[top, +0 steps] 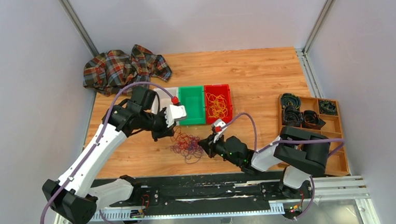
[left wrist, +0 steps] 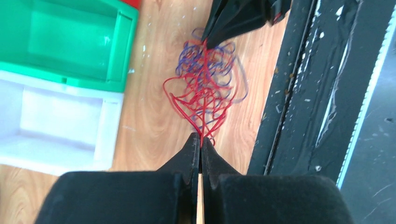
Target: Untangle the cables
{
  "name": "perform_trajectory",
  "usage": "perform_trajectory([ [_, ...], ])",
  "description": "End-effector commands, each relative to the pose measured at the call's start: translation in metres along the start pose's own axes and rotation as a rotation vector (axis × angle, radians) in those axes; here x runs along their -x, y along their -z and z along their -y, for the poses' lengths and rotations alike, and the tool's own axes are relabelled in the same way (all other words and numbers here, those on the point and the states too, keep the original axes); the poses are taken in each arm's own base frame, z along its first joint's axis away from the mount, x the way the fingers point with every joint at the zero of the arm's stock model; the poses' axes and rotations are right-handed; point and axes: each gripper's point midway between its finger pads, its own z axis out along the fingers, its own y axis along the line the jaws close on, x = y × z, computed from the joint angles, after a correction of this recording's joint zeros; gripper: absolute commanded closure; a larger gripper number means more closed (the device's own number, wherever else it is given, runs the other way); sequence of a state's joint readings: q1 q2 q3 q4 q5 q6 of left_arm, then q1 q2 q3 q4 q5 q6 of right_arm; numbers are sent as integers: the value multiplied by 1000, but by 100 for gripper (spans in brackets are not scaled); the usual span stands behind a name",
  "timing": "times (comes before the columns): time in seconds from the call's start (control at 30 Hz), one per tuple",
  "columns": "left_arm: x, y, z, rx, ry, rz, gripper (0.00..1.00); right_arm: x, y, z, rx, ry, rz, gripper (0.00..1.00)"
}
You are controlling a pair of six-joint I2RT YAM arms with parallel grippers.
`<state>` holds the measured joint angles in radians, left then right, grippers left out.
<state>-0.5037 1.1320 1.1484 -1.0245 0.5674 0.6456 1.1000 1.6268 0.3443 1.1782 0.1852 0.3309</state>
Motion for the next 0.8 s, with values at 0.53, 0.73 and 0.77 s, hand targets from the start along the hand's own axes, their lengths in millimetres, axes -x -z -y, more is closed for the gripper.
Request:
perform_trajectory([
  [0.53,-41,23,-30,235,-117,-181,95,26,74,45,-182,-34,83,99],
  [0.73,-20,17,-17,166,-29,-87,94,67,68,14,-66,16,103,77],
  [0.77,-15,18,-17,165,-20,-73,94,70,66,12,-61,23,101,73],
])
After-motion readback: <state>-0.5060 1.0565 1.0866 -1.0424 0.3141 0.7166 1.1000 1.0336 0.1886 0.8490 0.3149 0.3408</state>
